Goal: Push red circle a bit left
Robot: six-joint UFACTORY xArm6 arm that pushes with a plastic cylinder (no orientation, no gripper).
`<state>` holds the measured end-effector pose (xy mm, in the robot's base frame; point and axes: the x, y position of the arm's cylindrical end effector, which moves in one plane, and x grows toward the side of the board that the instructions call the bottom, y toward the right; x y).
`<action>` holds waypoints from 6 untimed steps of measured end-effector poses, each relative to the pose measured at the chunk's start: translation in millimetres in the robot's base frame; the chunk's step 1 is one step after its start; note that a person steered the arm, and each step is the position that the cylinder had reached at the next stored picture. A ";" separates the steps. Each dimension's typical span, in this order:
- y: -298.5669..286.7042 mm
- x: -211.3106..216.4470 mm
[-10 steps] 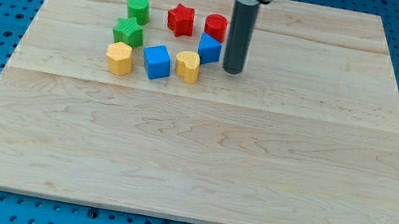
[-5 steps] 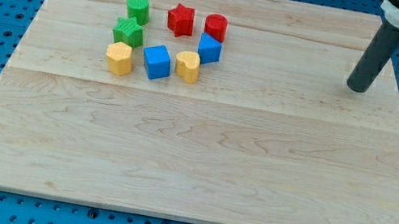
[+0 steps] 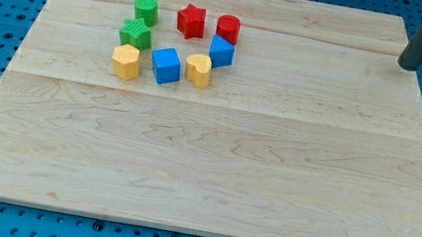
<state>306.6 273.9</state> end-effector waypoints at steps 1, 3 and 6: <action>-16.0 9.7; -154.2 51.4; -258.1 3.9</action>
<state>310.4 15.7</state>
